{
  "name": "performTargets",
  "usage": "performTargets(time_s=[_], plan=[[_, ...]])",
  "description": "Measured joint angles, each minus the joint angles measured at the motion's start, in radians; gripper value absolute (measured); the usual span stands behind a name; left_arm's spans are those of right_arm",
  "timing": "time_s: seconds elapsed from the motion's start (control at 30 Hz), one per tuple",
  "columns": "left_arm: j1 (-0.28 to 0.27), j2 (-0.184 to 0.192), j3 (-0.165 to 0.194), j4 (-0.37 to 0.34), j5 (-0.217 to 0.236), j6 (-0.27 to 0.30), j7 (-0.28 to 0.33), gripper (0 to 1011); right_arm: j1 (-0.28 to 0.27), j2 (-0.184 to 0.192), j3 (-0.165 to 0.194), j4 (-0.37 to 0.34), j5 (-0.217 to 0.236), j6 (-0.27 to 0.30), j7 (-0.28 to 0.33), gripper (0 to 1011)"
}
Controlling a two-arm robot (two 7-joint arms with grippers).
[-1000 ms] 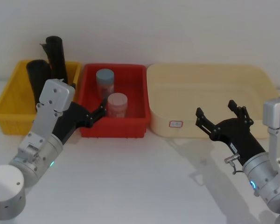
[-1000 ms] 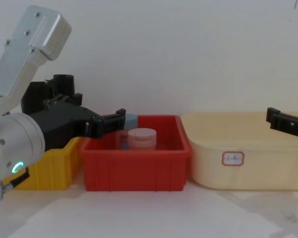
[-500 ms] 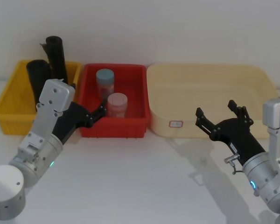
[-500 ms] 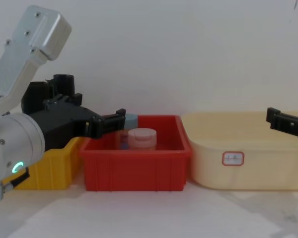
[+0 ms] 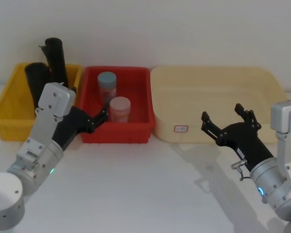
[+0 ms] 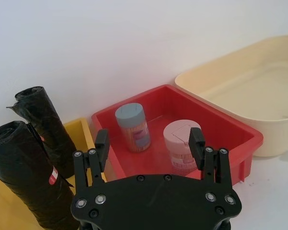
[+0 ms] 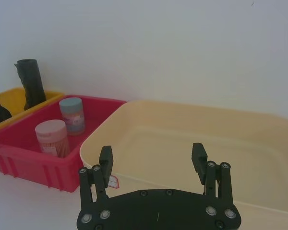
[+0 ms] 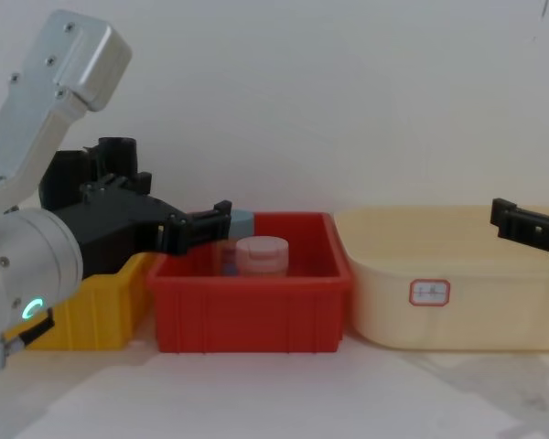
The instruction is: Pick up the garbage bag with the one hand and transfer it to the other hand.
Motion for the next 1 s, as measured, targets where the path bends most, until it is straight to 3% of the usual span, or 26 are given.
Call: performTargets(time_s=[1.0], plan=[[0.000, 0.000, 0.000, 0.000, 0.000, 0.000, 0.000, 1000, 0.000, 0.000, 0.000, 0.000, 0.000, 0.000, 0.000, 1001]])
